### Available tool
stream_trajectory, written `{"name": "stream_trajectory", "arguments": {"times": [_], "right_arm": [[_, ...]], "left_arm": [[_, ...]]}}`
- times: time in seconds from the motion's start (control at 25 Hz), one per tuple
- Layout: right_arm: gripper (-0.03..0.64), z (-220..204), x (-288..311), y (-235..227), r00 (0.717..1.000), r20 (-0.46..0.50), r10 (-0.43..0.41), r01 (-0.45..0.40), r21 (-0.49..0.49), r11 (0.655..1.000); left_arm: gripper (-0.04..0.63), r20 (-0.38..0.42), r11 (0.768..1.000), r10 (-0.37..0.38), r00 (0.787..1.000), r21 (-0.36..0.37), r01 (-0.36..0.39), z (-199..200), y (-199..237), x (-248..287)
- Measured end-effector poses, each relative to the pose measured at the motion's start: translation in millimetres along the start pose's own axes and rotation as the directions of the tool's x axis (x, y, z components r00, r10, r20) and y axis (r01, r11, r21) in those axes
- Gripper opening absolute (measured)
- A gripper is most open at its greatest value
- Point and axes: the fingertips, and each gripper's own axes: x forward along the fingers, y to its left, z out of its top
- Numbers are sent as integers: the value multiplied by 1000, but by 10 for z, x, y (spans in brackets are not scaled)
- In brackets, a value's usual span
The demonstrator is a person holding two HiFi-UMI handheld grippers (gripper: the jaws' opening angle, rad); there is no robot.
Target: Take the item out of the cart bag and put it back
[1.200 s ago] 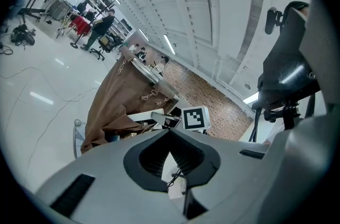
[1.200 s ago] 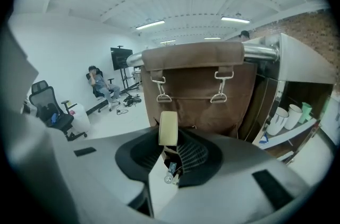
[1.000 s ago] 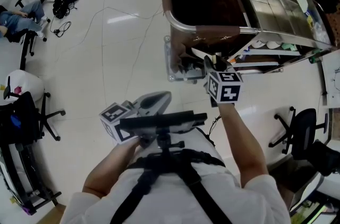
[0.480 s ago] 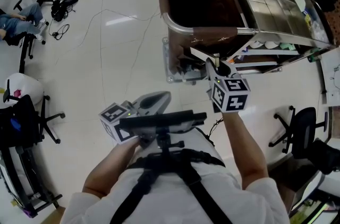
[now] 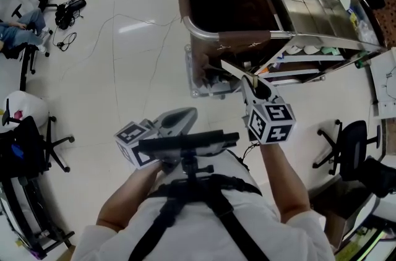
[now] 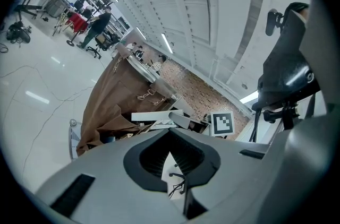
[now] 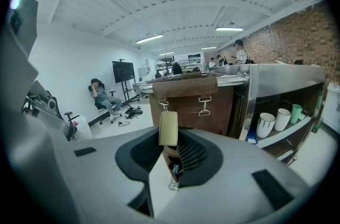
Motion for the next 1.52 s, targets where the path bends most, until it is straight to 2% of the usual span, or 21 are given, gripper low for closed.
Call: {"name": "stream_trajectory", "arguments": {"times": [0.64,1.04,1.52], "right_arm": [[77,67,-302,-9,999,39,-3,2,34,999],[77,51,-434,1,999,39,10,-11,34,999],[77,78,-679,-100,998,63,-21,19,37,999]], "left_arm": [[3,-37,1000,-30,999,2,31,-40,-86,132],[4,-27,1000,-26,999,5,26,-21,-81,165],[3,-54,999,-34,998,2,35,-55,-93,183]]}}
